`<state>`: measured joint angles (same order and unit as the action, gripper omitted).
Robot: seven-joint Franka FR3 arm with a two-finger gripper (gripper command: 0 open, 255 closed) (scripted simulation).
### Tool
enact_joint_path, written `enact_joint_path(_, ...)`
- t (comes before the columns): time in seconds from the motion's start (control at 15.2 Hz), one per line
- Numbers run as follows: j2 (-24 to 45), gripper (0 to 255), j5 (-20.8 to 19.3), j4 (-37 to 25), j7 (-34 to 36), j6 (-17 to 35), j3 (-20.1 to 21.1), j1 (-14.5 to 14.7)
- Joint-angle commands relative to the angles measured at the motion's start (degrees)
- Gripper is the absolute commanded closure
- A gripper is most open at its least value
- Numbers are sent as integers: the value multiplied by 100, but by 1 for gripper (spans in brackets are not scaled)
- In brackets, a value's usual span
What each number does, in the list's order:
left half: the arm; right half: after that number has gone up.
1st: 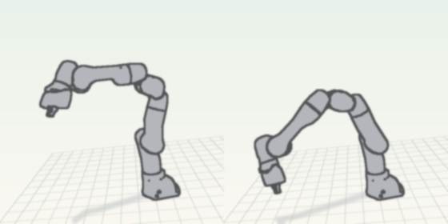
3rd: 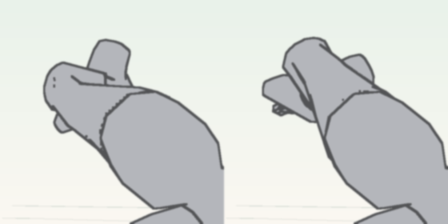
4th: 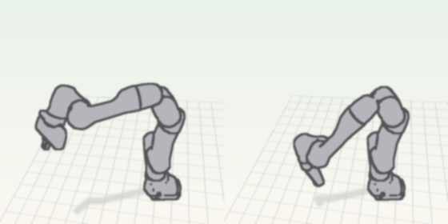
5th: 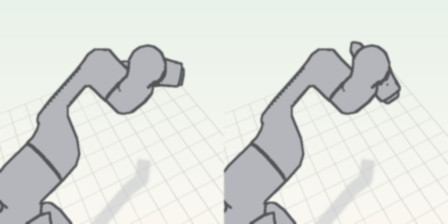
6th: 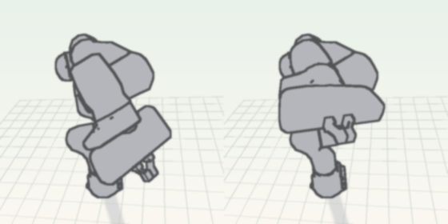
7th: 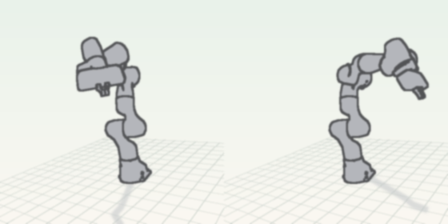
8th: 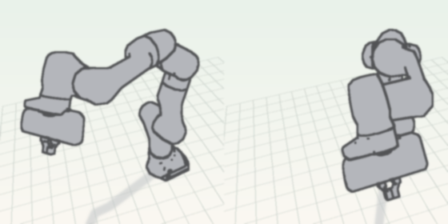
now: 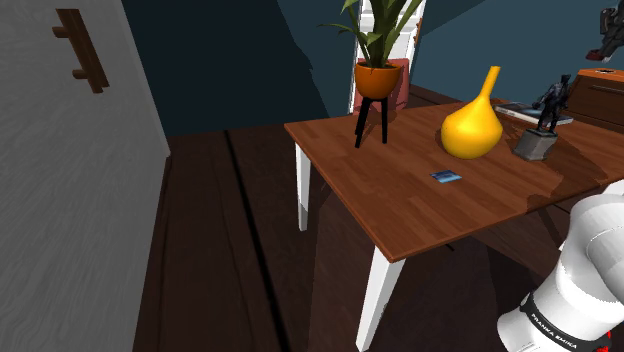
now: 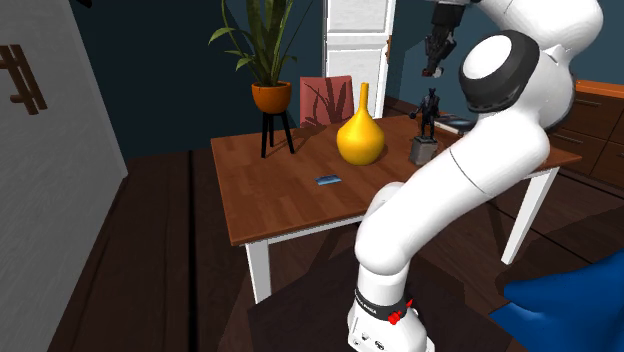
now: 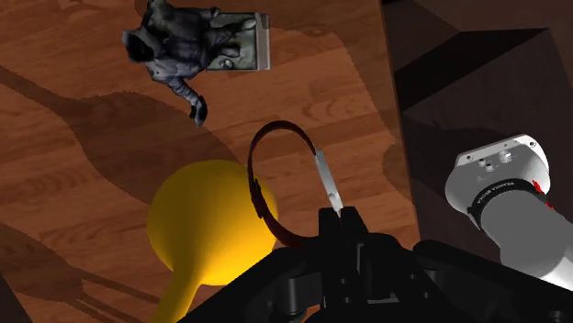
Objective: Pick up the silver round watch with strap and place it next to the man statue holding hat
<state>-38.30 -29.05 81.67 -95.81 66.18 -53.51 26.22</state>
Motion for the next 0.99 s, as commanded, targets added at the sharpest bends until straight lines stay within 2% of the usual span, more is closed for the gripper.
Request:
enact_joint_path(0.0, -151, 255, -48, 314, 69, 151, 89, -121)
enact_joint_path(0.92, -922, 255, -357, 1977, 380, 1038, 228, -624)
